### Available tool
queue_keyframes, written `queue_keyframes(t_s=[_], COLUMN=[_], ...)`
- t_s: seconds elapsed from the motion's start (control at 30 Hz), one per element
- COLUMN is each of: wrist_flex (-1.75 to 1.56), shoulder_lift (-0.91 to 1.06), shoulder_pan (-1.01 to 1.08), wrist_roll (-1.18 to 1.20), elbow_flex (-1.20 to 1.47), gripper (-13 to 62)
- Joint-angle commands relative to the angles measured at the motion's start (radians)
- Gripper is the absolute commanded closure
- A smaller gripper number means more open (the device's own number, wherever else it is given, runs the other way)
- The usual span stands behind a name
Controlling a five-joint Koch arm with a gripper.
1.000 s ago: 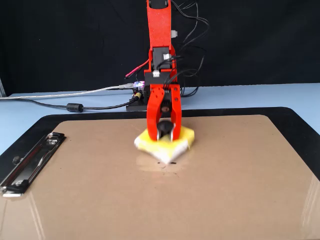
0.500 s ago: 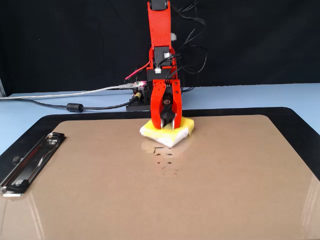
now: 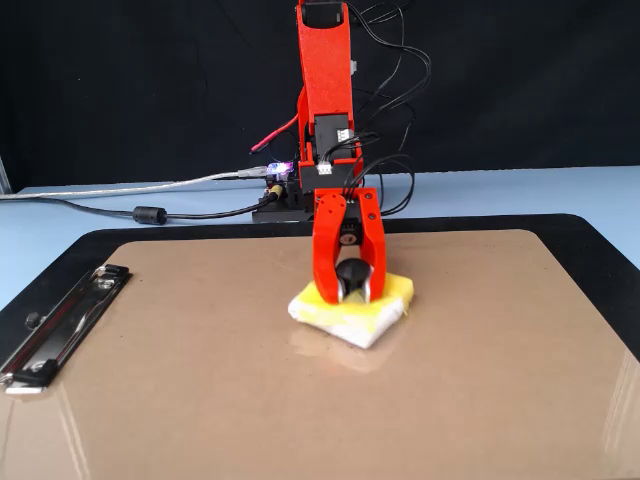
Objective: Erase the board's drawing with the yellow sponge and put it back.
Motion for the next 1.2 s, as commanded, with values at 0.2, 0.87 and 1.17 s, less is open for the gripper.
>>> queue_keyframes(t_s=[0.2, 0.87, 1.17], wrist_flex=[0.055, -0.081, -0.092], shoulder_lift=[0.454, 0.42, -0.037], shoulder_pan=[0.112, 0.163, 0.229], wrist_roll=[-0.017, -0.017, -0.015], elbow_flex=[0.31, 0.38, 0.009], gripper=[57.6, 57.6, 57.6])
